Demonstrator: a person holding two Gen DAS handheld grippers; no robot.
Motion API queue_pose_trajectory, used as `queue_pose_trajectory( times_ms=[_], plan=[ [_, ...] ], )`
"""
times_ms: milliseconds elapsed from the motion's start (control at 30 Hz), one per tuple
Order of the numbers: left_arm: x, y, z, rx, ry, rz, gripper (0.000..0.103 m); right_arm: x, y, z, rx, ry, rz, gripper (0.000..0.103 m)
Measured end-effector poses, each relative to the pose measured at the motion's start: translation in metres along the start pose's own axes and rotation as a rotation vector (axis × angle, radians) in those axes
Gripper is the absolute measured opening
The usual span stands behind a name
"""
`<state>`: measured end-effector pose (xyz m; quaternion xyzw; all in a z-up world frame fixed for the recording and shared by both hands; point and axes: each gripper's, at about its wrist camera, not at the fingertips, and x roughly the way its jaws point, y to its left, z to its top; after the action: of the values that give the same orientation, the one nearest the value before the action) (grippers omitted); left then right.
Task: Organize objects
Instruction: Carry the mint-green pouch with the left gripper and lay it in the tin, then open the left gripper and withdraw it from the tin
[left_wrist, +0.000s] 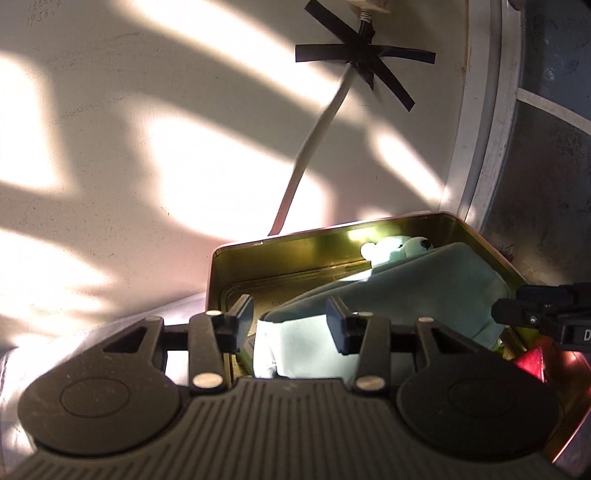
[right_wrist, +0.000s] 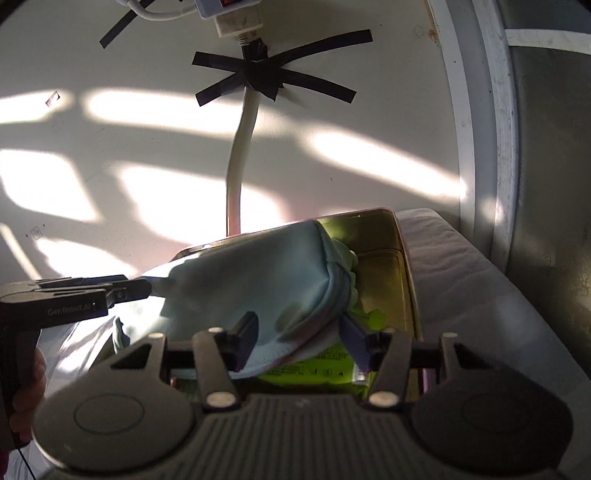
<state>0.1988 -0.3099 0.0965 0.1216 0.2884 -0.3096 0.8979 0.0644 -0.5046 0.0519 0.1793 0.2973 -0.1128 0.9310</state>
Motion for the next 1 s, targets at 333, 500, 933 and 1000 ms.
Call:
queue_pose_trajectory(
  times_ms=[333, 500, 933, 1000],
  plan=[
    [-0.079, -0.022, -0.035, 0.037, -0.112, -0.012, 0.063, -0.079, 0.013, -0.046, 0.053, -0.268, 0.038, 0.070],
    [-0.131, -0.038, -0.077, 0.076, -0.159, -0.044, 0.070, -0.134, 0.034, -0.101, 0.049, -0.418, 0.035, 0.077],
    [-0.174, -0.031, -0.151, 0.037, -0.128, 0.023, 0.082, -0.172, 0.060, -0.183, 0.105, -0.316, 0.022, 0.077],
    [-0.177, -0.030, -0.158, 0.030, -0.116, 0.023, 0.082, -0.175, 0.063, -0.187, 0.112, -0.309, 0.033, 0.077]
  ],
)
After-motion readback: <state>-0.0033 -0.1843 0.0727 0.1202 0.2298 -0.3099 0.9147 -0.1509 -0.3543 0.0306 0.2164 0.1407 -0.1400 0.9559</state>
